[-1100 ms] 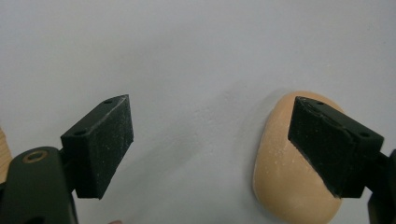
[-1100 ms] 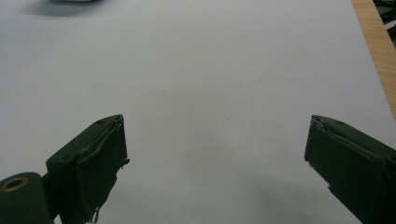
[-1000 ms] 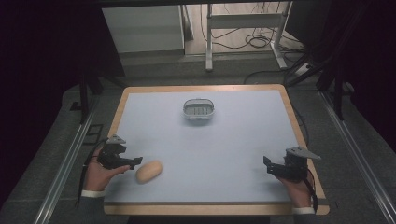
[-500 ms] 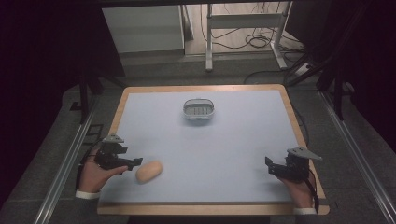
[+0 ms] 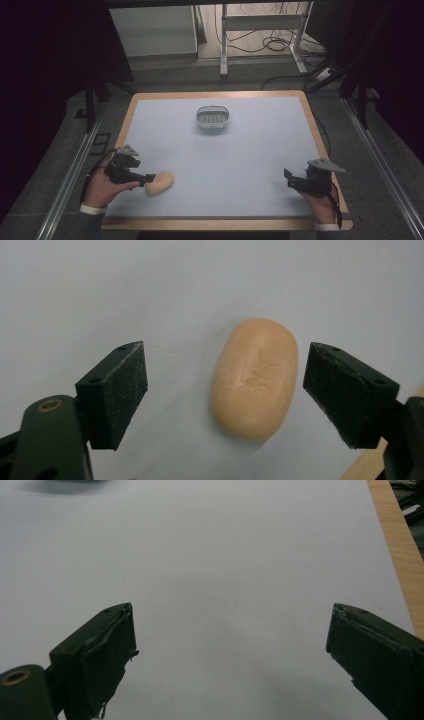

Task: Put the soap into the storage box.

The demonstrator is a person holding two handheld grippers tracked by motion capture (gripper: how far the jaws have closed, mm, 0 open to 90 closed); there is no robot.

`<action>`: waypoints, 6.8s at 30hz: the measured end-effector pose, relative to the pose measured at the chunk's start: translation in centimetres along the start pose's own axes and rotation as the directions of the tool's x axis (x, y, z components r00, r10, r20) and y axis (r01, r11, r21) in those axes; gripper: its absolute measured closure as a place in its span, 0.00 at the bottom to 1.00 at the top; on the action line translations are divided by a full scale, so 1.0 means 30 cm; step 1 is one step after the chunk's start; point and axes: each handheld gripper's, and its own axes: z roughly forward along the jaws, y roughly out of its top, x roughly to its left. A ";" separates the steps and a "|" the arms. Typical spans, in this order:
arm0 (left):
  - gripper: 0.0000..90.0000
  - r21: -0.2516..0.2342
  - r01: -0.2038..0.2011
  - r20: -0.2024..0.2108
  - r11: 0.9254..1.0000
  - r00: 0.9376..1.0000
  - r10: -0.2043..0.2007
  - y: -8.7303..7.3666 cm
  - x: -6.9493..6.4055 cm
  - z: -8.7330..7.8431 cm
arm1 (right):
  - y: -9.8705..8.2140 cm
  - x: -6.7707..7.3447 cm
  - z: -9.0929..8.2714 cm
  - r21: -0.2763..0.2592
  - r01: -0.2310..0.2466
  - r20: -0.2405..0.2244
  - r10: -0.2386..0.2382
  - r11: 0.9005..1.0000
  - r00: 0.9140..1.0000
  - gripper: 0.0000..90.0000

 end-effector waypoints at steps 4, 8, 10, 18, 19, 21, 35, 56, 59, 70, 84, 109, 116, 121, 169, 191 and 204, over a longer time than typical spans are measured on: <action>0.21 0.026 -0.016 0.004 1.000 1.000 0.016 0.004 -0.014 0.019 | -0.001 0.000 0.001 0.002 0.010 0.002 -0.010 1.000 1.000 0.06; 0.21 0.057 -0.037 0.010 0.998 0.999 0.037 0.006 -0.029 0.039 | -0.001 0.003 0.000 0.002 0.013 0.002 -0.013 1.000 1.000 0.06; 0.22 0.066 -0.050 0.007 0.997 0.999 0.050 0.007 -0.038 0.050 | -0.001 0.003 0.001 0.002 0.013 0.003 -0.013 1.000 1.000 0.06; 0.23 0.100 -0.077 0.012 0.992 0.997 0.076 0.011 -0.061 0.085 | -0.003 0.003 0.004 0.012 0.017 0.005 -0.018 1.000 1.000 0.06; 0.23 0.106 -0.082 0.012 0.991 0.997 0.081 0.011 -0.062 0.089 | -0.003 0.003 0.004 0.012 0.018 0.005 -0.018 1.000 1.000 0.06; 0.23 0.118 -0.091 0.018 0.989 0.996 0.090 0.011 -0.068 0.098 | -0.003 0.003 0.004 0.013 0.019 0.005 -0.019 1.000 1.000 0.06; 0.21 0.201 -0.131 0.018 0.971 0.991 0.130 0.011 -0.085 0.170 | -0.004 0.002 0.005 0.018 0.022 0.003 -0.022 1.000 1.000 0.06; 0.35 0.230 -0.150 -0.030 0.962 0.987 0.160 0.006 -0.102 0.194 | -0.008 0.000 0.010 0.030 0.031 0.012 -0.032 0.999 0.999 0.06; 0.35 0.225 -0.150 -0.030 0.963 0.986 0.161 0.006 -0.100 0.194 | -0.009 0.000 0.012 0.034 0.034 0.012 -0.035 0.999 0.999 0.06; 0.35 0.192 -0.143 -0.021 0.971 0.989 0.150 0.018 -0.083 0.174 | -0.009 -0.001 0.011 0.035 0.033 0.014 -0.034 0.999 0.999 0.06; 0.36 0.162 -0.153 -0.019 0.975 0.987 0.158 0.068 -0.080 0.158 | -0.012 -0.003 0.014 0.040 0.031 0.019 -0.032 0.999 0.999 0.06; 0.36 0.138 -0.160 -0.008 0.977 0.987 0.162 0.112 -0.080 0.152 | -0.015 -0.009 0.016 0.047 0.033 0.027 -0.034 0.998 0.999 0.06; 0.36 0.133 -0.159 -0.007 0.978 0.987 0.162 0.124 -0.080 0.153 | -0.016 -0.011 0.017 0.050 0.032 0.028 -0.033 0.998 0.999 0.06; 0.37 0.129 -0.160 -0.006 0.979 0.987 0.162 0.132 -0.079 0.155 | -0.015 -0.011 0.016 0.048 0.029 0.028 -0.031 0.998 0.999 0.06; 0.37 0.100 -0.166 0.016 0.981 0.986 0.165 0.227 -0.073 0.171 | -0.016 -0.025 0.011 0.047 0.026 0.036 -0.028 0.999 0.999 0.06; 0.37 0.086 -0.172 0.016 0.981 0.985 0.171 0.271 -0.075 0.174 | -0.017 -0.030 0.010 0.047 0.020 0.041 -0.022 0.999 0.999 0.06; 0.37 0.082 -0.175 0.017 0.981 0.985 0.174 0.291 -0.072 0.177 | -0.018 -0.032 0.010 0.047 0.020 0.043 -0.022 0.999 0.999 0.06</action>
